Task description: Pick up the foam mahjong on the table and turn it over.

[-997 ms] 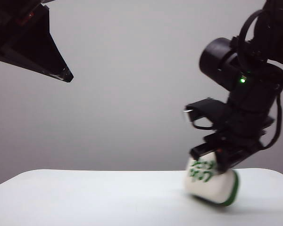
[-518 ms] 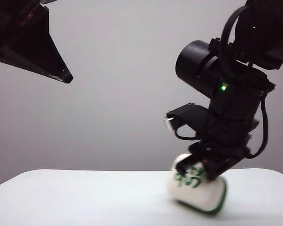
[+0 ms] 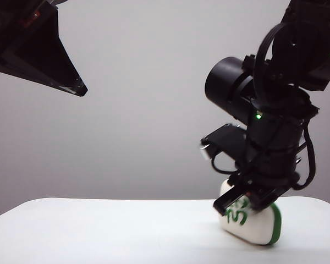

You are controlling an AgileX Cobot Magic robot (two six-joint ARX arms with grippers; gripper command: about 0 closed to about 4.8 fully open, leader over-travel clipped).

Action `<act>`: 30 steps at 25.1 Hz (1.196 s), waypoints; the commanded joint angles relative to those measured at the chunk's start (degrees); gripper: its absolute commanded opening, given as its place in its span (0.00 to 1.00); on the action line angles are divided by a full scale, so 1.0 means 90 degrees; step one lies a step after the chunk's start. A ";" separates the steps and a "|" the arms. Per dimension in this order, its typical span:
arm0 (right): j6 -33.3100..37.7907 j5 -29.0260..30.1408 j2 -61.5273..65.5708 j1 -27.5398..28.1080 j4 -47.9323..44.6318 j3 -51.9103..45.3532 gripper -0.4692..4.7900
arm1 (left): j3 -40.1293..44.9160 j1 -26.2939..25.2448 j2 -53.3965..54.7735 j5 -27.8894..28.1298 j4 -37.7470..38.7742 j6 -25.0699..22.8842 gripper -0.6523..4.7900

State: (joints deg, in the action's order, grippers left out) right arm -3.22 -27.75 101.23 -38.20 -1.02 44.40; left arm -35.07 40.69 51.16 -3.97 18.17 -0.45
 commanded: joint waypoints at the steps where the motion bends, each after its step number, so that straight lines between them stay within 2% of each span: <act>1: 0.0022 0.1450 0.0170 -0.0015 0.0104 0.0017 0.33 | -0.0029 0.0000 -0.0010 -0.0017 -0.0075 0.0002 0.11; 4: 0.0143 0.2249 0.0153 0.0005 0.0194 0.0029 0.50 | -0.0029 0.0000 -0.0010 -0.0017 -0.0063 0.0002 0.11; 8: 0.0464 0.3653 0.0148 0.0085 0.0440 0.0267 0.61 | -0.0029 0.0000 -0.0010 -0.0017 -0.0070 0.0002 0.11; 9: 0.0690 0.3932 0.0148 0.0083 0.0401 0.0359 0.61 | -0.0027 0.0000 -0.0010 -0.0017 -0.0063 0.0002 0.11; 15: 0.0857 0.4044 0.0056 0.0095 0.0852 0.0882 0.61 | -0.0029 0.0000 -0.0010 0.0053 -0.0012 -0.0063 0.11; 16: 0.0860 0.4306 -0.0107 0.0087 0.1076 0.0981 0.61 | -0.0032 0.0000 -0.0015 0.0396 0.0022 -0.0318 0.11; 18: 0.1015 0.4600 -0.0517 0.0087 0.1341 0.0979 0.61 | -0.0049 0.0000 -0.0022 0.1071 0.0092 -0.0410 0.11; 20: 0.1030 0.4427 -0.0976 0.0095 0.1807 0.0974 0.60 | -0.0056 -0.0002 -0.0024 0.1292 0.0114 -0.0440 0.11; 23: 0.1018 0.3789 -0.1428 0.0097 0.2414 0.0954 0.53 | -0.0056 -0.0005 -0.0087 0.1644 0.0112 -0.0486 0.11; 26: 0.1020 0.3577 -0.1792 0.0146 0.2844 0.0906 0.53 | -0.0056 -0.0024 -0.0228 0.2123 0.0270 -0.0957 0.11; 28: 0.1022 0.3589 -0.2055 0.0228 0.2895 0.0804 0.52 | -0.0053 -0.0221 -0.0415 0.2390 0.0461 -0.1076 0.11; 30: 0.1032 0.3572 -0.2283 0.0304 0.2883 0.0692 0.52 | -0.0044 -0.0687 -0.0690 0.2205 0.0639 -0.1073 0.11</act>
State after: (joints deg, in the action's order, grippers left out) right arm 5.80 4.62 82.17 -35.86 25.17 51.07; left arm -35.14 37.58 46.68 16.19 22.72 -9.52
